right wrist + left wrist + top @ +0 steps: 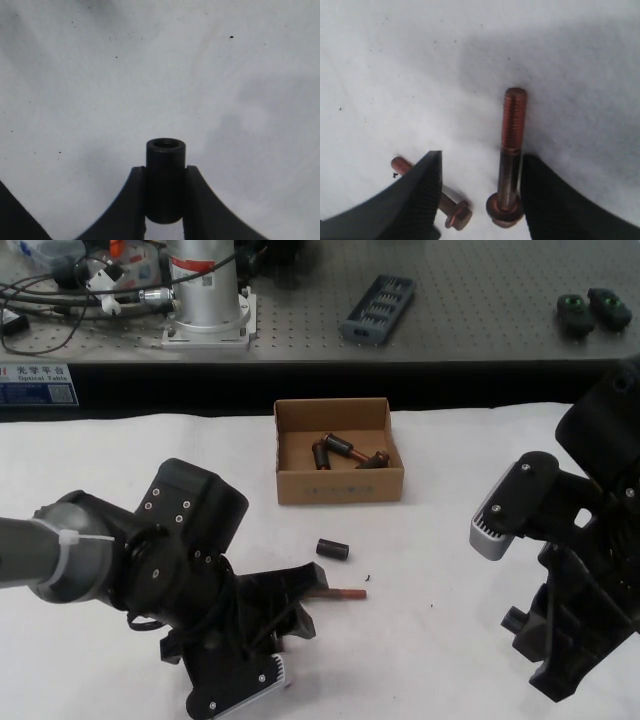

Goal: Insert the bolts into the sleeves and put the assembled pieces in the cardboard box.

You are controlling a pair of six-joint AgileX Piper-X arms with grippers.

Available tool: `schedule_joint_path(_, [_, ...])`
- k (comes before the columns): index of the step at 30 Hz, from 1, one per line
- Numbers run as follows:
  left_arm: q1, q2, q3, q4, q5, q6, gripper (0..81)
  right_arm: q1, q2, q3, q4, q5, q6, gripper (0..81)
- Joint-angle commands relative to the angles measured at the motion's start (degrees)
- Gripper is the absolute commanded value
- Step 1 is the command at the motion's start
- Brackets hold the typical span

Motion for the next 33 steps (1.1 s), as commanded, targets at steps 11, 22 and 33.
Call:
schedule_joint_path(11, [-0.3,-12.6,1.1,4.7,-2.5,-46.8,36.6,-0.4,-0.8,-0.2,5.2,-0.8,-0.3,2.8])
schedule_joint_path(22, [-0.3,-17.5,1.3,6.0,-9.2,-155.8,31.7,-0.4,-0.8,-0.2,5.6,-0.8,5.7,2.8])
schedule_joint_path(33, [-0.9,-13.6,1.2,7.2,-14.6,-186.8,29.6,-0.4,-0.8,-0.2,5.8,-0.8,6.6,2.8])
